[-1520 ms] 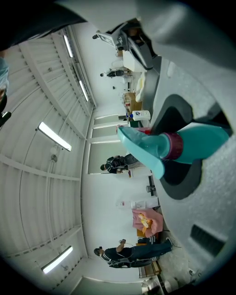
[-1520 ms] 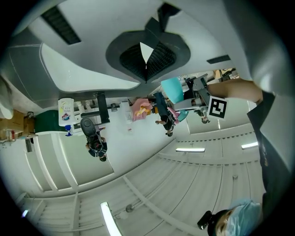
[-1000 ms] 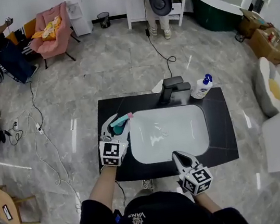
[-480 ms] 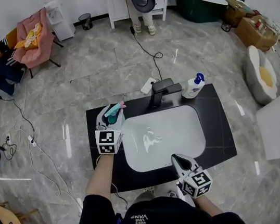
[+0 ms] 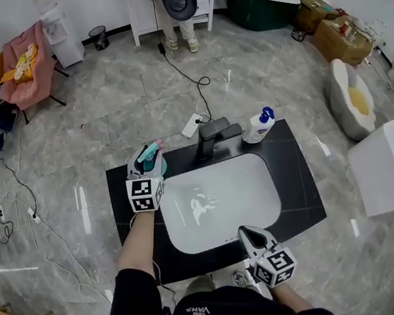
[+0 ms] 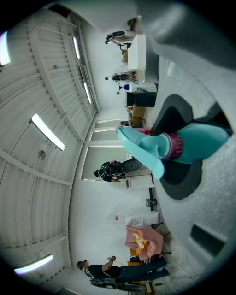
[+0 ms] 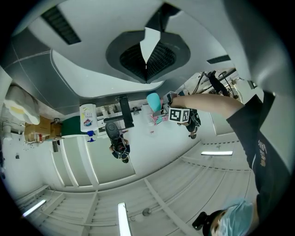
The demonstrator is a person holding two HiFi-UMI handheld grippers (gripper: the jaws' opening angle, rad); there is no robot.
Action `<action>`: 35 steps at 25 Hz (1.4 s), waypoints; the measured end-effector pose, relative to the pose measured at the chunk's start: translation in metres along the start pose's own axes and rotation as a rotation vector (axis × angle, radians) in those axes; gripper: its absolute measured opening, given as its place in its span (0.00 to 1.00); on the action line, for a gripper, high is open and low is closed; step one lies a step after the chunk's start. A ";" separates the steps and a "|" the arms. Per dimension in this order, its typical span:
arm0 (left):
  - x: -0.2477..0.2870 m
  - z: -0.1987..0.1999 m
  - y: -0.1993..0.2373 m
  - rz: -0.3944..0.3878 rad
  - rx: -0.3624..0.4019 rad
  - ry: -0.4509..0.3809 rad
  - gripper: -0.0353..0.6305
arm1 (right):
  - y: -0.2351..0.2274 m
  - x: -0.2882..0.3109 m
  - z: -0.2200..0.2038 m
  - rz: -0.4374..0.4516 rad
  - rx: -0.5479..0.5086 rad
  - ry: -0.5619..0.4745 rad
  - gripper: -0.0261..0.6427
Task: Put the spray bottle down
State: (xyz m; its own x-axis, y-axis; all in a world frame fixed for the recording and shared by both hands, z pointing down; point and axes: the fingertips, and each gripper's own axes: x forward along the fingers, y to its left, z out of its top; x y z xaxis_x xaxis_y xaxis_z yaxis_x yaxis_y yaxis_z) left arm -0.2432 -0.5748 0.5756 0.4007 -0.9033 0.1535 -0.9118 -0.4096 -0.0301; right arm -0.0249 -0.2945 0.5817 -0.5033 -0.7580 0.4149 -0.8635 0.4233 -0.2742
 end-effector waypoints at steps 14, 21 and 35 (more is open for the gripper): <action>0.008 -0.006 0.004 -0.009 -0.035 -0.030 0.31 | 0.006 0.001 0.007 -0.042 0.005 0.009 0.04; 0.010 -0.008 0.001 -0.032 -0.034 -0.010 0.32 | 0.010 0.006 0.009 -0.028 0.003 0.006 0.04; -0.004 -0.011 0.001 -0.036 -0.045 0.016 0.54 | 0.011 0.005 0.009 -0.002 -0.014 -0.009 0.04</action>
State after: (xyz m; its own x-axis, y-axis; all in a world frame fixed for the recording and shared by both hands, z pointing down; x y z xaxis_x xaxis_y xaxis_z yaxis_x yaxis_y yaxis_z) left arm -0.2469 -0.5702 0.5858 0.4323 -0.8857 0.1692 -0.9000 -0.4355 0.0199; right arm -0.0369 -0.2983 0.5729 -0.5017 -0.7630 0.4076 -0.8647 0.4291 -0.2610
